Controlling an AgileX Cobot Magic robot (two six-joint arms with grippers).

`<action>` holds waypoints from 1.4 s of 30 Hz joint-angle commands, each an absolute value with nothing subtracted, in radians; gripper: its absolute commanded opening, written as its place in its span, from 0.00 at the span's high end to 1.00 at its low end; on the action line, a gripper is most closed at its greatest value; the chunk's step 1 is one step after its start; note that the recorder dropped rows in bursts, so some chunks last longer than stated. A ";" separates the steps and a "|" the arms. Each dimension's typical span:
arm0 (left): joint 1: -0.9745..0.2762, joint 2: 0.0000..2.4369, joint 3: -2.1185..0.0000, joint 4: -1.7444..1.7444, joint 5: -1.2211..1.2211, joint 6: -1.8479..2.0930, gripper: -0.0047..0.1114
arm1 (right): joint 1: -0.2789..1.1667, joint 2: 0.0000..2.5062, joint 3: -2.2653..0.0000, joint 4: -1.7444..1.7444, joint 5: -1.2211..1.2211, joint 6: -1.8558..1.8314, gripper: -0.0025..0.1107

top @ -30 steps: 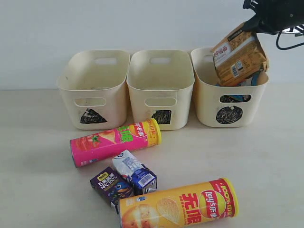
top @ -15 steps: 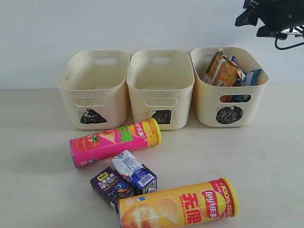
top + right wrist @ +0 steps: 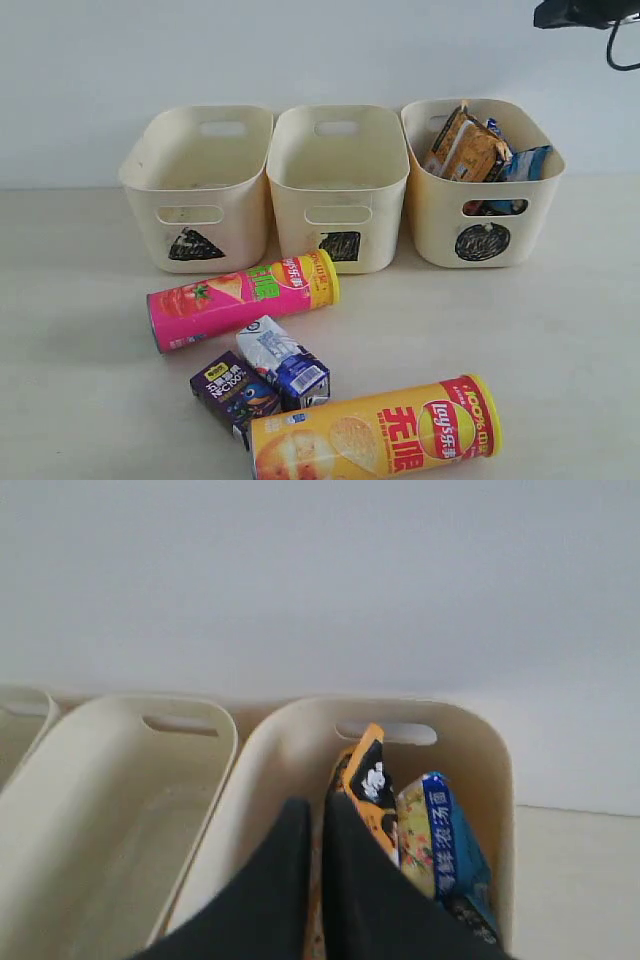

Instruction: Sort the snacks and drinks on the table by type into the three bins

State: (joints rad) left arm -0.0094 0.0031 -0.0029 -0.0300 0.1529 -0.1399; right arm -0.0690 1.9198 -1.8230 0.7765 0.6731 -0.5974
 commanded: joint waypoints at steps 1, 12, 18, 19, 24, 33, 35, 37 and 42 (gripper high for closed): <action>-0.011 0.000 0.000 -0.029 0.149 -0.138 0.92 | -0.073 1.881 -1.826 0.598 0.759 -0.539 0.98; -0.011 0.000 0.000 -0.029 0.150 -0.138 0.92 | -0.073 1.755 -1.771 0.405 0.900 -0.383 0.98; -0.011 0.000 0.000 -0.029 0.150 -0.138 0.92 | -0.073 1.569 -1.521 0.405 0.703 -0.381 0.98; -0.011 0.000 0.000 -0.029 0.150 -0.138 0.92 | -0.073 1.539 -1.480 0.405 0.668 -0.383 0.98; -0.011 0.000 0.000 -0.029 0.150 -0.138 0.92 | -0.071 1.363 -1.265 0.417 0.516 -0.383 0.98; -0.011 0.000 0.000 -0.029 0.150 -0.138 0.92 | -0.071 1.045 -0.950 0.501 0.324 -0.380 0.98; -0.011 0.000 0.000 -0.029 0.150 -0.138 0.92 | -0.071 0.972 -0.885 0.503 0.291 -0.380 0.98; -0.011 0.000 0.000 -0.029 0.150 -0.138 0.92 | -0.071 0.905 -0.825 0.503 0.274 -0.379 0.98; -0.011 0.000 0.000 -0.029 0.150 -0.138 0.92 | -0.028 0.747 -0.637 0.522 0.252 -0.372 0.98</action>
State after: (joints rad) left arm -0.0094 0.0031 -0.0029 -0.0300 0.1529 -0.1399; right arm -0.0557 0.7958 -0.6999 0.5167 0.2749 -0.3772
